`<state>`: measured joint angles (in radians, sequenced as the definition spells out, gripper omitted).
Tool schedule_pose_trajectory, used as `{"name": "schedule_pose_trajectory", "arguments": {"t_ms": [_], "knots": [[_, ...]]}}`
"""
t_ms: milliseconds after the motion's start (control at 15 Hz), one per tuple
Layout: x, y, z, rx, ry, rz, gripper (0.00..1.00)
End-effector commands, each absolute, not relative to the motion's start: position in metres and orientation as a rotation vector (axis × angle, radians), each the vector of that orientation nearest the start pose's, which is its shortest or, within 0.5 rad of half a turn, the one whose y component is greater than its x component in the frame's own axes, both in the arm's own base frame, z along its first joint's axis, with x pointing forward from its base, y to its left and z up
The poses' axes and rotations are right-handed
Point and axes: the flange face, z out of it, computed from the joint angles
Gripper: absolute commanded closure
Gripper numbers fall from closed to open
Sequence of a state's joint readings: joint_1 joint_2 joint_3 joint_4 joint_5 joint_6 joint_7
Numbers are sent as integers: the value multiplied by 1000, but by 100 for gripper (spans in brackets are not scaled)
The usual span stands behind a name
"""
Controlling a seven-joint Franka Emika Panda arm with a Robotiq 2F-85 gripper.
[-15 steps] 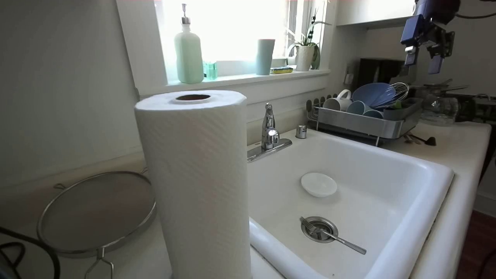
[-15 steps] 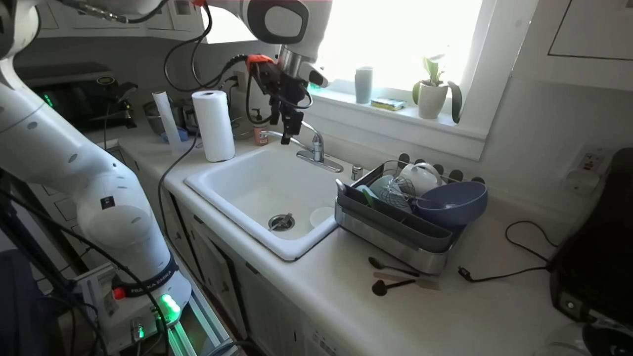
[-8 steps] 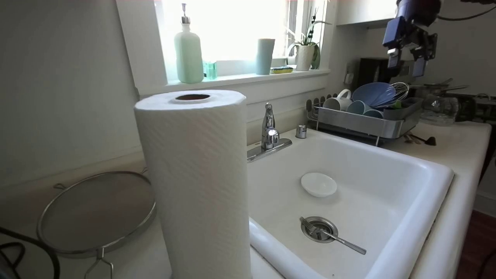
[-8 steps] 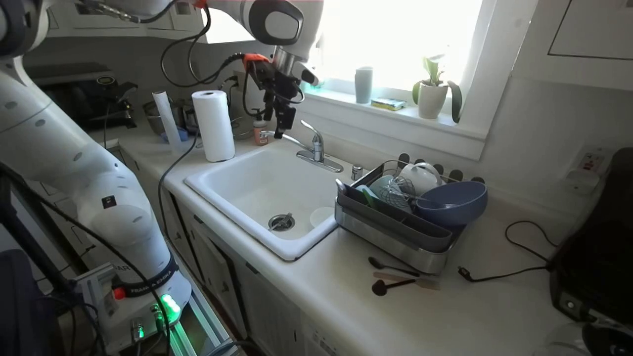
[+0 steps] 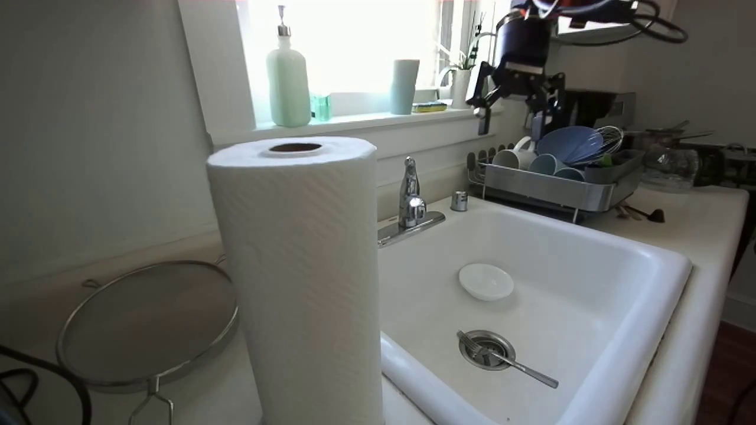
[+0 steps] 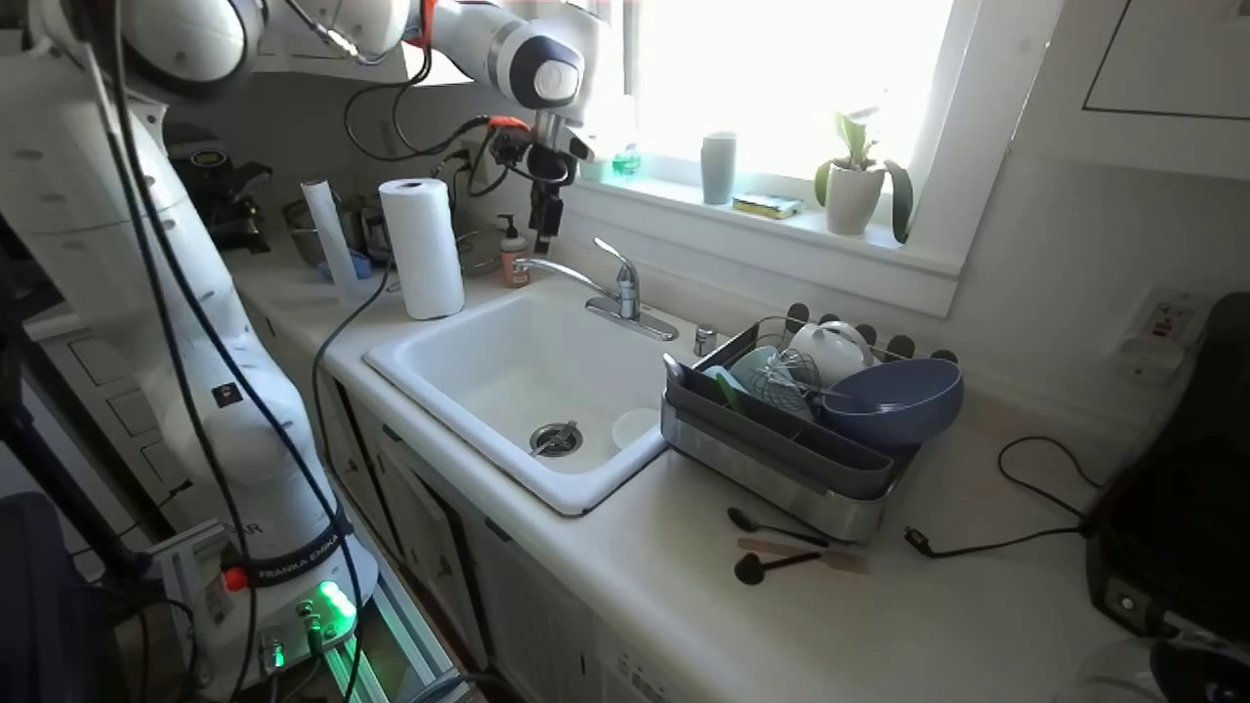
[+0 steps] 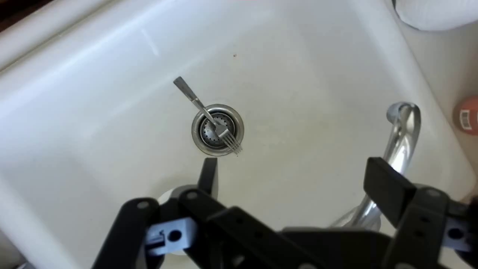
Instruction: Turn the faucet to the right then place the orange bottle next to it
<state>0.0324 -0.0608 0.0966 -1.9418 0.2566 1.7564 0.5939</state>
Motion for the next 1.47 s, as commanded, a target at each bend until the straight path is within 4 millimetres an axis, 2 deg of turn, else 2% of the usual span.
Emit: {"name": "schedule_pose_trajectory", "arguments": {"t_ms": [0,200,267,467,800,1067,1400], "knots": [[560,127,488,-2779,954,286,0],[569,160,463,-2816,939,315,0],[556,141,471,-2808,921,324,0],[564,159,456,-2816,911,344,0],[568,159,460,-2802,927,313,0],[581,182,444,-2780,962,266,0],[578,211,420,-2788,993,355,0]]}}
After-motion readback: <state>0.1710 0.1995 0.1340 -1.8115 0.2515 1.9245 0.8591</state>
